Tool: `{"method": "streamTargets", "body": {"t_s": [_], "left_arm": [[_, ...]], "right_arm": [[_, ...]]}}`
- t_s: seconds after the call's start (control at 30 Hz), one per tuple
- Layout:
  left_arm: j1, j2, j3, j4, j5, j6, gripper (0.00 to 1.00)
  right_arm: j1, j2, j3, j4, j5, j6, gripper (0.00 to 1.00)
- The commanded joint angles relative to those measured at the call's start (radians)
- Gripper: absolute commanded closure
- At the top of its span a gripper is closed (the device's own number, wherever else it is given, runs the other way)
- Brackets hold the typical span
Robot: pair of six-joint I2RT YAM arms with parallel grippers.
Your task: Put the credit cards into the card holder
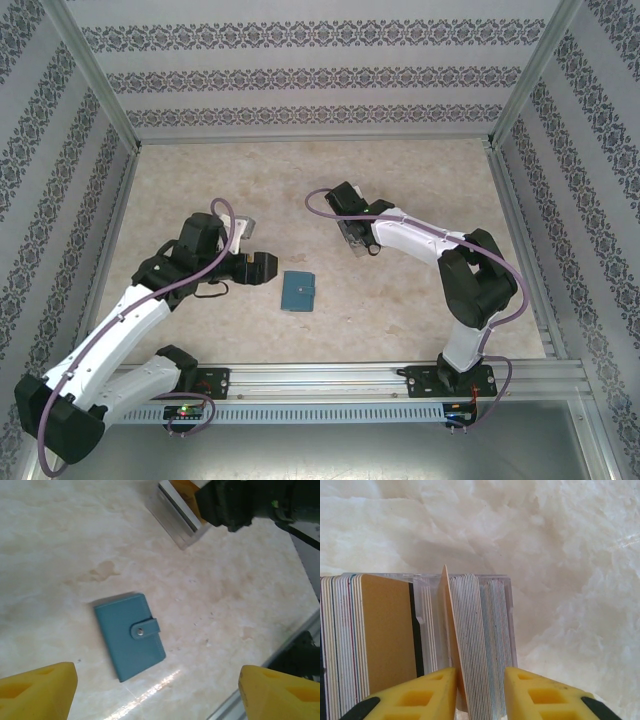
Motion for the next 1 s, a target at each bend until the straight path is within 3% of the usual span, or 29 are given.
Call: {"method": "streamTargets", "body": {"t_s": [0.0, 0.13, 0.2, 0.27, 0.47, 0.63, 0.73, 0.97], "left_arm": [[0.010, 0.011, -0.022, 0.076, 0.082, -0.005, 0.15], [0.010, 0.044, -0.043, 0.074, 0.086, -0.031, 0.17], [0.010, 0.068, -0.061, 0.077, 0.075, -0.061, 0.32], [0.009, 0.110, -0.063, 0.074, 0.083, -0.100, 0.37], [0.007, 0.222, -0.149, 0.184, 0.133, -0.203, 0.36], [-0.003, 0.306, -0.162, 0.214, 0.131, -0.213, 0.32], [-0.011, 0.360, -0.147, 0.228, 0.151, -0.222, 0.28], [-0.034, 0.531, -0.107, 0.295, 0.174, -0.226, 0.31]], "right_arm": [[0.006, -0.015, 0.009, -0.003, 0.048, -0.014, 0.72], [0.006, -0.020, -0.004, 0.023, 0.032, -0.016, 0.73], [0.008, -0.016, 0.001, 0.014, 0.023, -0.005, 0.73], [0.009, -0.020, -0.001, 0.010, 0.024, 0.004, 0.70], [0.007, -0.067, -0.018, 0.010, -0.007, 0.024, 0.57], [0.007, -0.164, -0.068, 0.028, -0.073, 0.040, 0.54], [0.020, -0.236, -0.086, -0.003, -0.148, 0.056, 0.52], [0.080, -0.425, -0.237, 0.052, -0.348, 0.200, 0.51]]}}
